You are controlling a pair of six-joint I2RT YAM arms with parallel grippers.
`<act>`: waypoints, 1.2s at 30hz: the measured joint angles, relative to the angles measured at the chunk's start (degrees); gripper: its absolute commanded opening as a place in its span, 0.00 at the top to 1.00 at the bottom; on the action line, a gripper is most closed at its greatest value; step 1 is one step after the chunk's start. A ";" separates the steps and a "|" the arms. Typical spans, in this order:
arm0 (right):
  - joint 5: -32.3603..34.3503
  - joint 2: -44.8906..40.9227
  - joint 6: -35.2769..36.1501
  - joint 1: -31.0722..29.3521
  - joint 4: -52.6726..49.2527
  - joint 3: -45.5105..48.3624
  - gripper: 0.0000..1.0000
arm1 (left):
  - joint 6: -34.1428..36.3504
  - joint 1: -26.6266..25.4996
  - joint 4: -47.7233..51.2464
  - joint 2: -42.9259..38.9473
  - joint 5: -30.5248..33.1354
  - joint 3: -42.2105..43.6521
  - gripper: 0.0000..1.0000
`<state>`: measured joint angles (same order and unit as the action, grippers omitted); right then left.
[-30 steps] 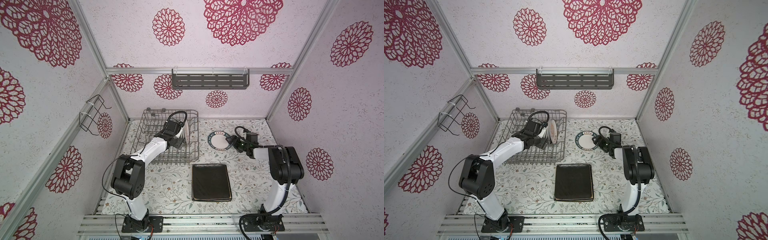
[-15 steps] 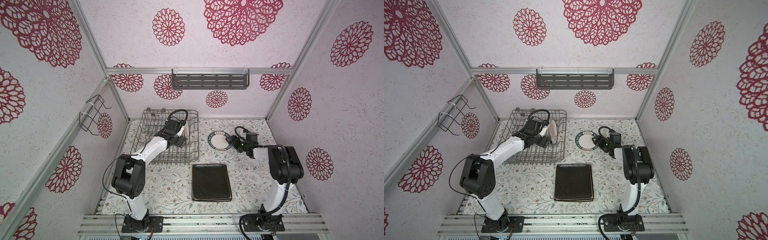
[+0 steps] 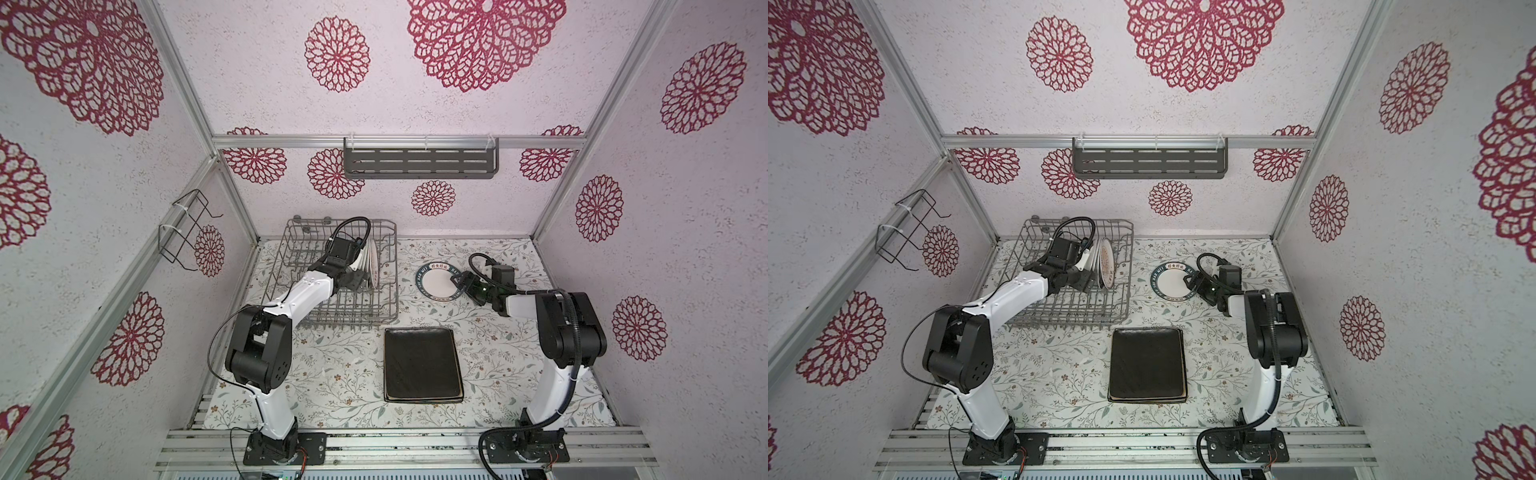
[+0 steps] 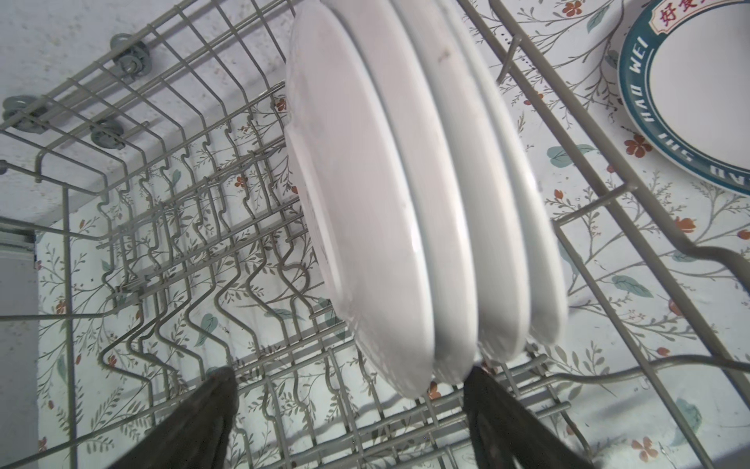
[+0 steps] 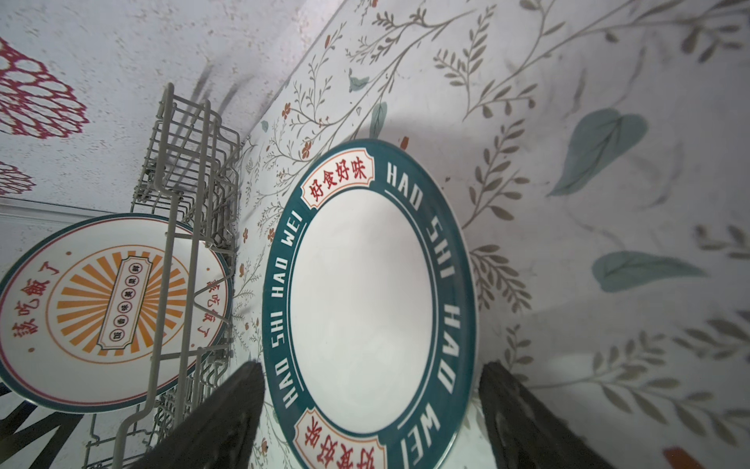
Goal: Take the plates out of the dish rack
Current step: 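Move the left gripper along the rack to the nearest sunburst plate rim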
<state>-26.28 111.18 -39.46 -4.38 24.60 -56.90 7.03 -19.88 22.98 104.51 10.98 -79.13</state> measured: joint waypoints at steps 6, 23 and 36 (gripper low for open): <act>-0.57 0.11 0.00 0.00 -0.11 -0.20 0.13 | -0.22 0.46 0.00 -0.02 1.22 0.00 0.11; -1.07 0.15 0.00 0.00 -0.09 -0.31 0.12 | -2.25 1.97 -1.16 -0.02 2.80 0.00 0.10; -1.42 0.15 0.94 0.00 -1.03 -0.33 0.11 | -5.38 3.85 -3.32 -2.54 3.02 0.00 0.09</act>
<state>-27.70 111.33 -38.52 -4.38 23.57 -57.23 1.65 -16.03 19.66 101.97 14.00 -79.13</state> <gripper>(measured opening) 0.890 0.906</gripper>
